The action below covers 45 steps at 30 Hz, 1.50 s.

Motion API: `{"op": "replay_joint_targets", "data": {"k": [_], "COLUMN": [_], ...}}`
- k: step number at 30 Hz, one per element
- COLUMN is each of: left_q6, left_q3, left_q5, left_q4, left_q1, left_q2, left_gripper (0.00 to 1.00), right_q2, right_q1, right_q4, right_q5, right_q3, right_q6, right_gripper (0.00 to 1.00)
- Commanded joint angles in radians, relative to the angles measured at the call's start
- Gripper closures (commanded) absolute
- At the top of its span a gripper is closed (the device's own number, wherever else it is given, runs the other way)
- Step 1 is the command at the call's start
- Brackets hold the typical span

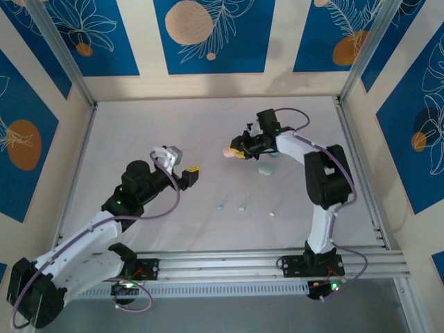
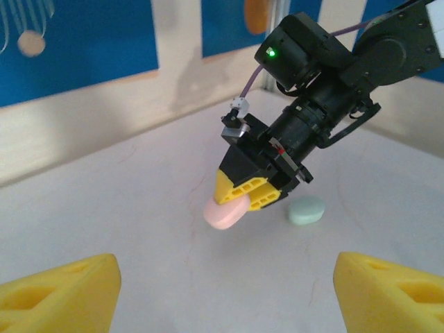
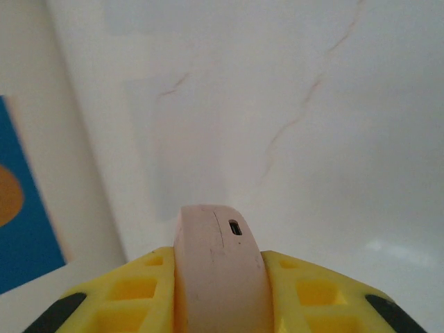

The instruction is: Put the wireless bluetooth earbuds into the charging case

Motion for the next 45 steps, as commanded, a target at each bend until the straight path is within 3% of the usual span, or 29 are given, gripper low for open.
{"op": "replay_joint_targets", "data": {"k": [1,8,15,29,34,38,45], "left_q6": [-0.027,-0.044,-0.040,-0.046,-0.047,-0.050,-0.065], "left_q3": [0.041,0.082,0.088,0.102,0.104,0.097,0.100], "left_q5": [-0.088,-0.071,-0.068,-0.047,-0.044,-0.037,-0.009], "left_q4": [-0.173,-0.241,-0.233,-0.219,-0.217,-0.201,-0.154], "left_q1": [0.001,0.001,0.001,0.001,0.001,0.001,0.002], "left_q2": [-0.048,-0.040,-0.043,-0.015,-0.011,-0.001,0.038], "left_gripper": [0.20,0.19,0.19,0.18,0.17,0.16,0.16], "right_q2": [0.075,0.253,0.306,0.171,0.003,-0.120,-0.119], "right_q1": [0.014,0.032,0.045,0.048,0.037,-0.033,-0.170], "right_q4": [-0.031,-0.080,-0.108,-0.268,-0.297,-0.260,-0.290], "right_q5": [0.028,0.061,0.082,0.267,0.365,0.390,0.319], "right_q3": [0.110,0.254,0.286,0.249,0.163,0.024,-0.067], "right_q6": [-0.046,-0.059,-0.071,-0.195,-0.315,-0.417,-0.523], "right_gripper": [0.77,0.76,0.70,0.42,0.40,0.40,0.39]}}
